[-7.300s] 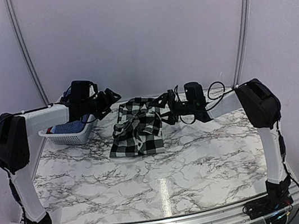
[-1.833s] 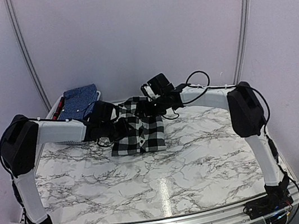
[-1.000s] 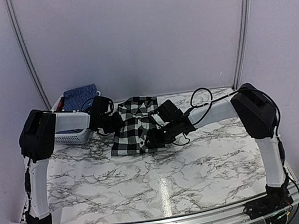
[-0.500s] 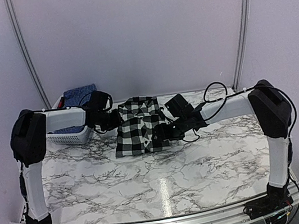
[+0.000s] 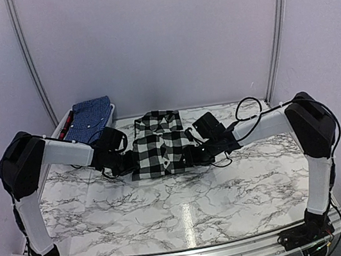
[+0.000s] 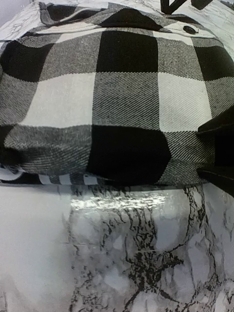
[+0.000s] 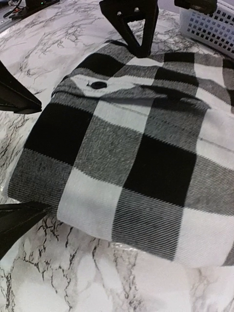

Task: Fold and stack the long sleeve shirts
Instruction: Pick up the 2/3-rectangle-folded shirt from the center of the board.

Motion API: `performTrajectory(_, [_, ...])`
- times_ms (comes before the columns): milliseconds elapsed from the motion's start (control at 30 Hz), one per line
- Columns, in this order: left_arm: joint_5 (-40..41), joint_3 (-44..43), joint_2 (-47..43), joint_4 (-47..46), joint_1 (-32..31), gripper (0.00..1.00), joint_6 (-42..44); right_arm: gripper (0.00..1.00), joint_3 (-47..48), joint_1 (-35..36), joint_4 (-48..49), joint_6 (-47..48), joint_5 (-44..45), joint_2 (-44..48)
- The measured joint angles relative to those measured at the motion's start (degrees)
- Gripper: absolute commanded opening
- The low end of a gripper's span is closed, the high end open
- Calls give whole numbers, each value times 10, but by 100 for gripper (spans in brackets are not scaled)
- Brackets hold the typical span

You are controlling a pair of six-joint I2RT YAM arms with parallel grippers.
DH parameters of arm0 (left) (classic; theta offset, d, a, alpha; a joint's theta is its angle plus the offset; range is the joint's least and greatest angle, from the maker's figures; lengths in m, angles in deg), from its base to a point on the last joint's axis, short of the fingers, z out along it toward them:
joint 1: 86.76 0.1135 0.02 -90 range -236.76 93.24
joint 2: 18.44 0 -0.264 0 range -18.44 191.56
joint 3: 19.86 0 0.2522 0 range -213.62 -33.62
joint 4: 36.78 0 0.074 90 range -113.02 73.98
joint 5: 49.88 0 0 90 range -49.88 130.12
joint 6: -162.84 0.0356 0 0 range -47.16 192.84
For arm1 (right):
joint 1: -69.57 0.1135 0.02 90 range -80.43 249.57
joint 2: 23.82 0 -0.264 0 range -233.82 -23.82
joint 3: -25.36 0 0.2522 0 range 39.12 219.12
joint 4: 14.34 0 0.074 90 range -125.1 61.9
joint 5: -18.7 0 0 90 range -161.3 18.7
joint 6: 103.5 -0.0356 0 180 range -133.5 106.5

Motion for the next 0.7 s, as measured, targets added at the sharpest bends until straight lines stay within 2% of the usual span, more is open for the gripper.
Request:
performTrajectory(233, [-4, 57, -23, -55, 0, 23, -20, 51, -40, -3, 0, -9, 6, 0])
performTrajectory(467, [-4, 113, -77, -54, 0, 30, -36, 48, -55, -8, 29, -22, 4, 1])
performTrajectory(700, [-4, 136, -95, -52, -7, 29, -49, 43, -73, -12, 58, -29, -5, 4])
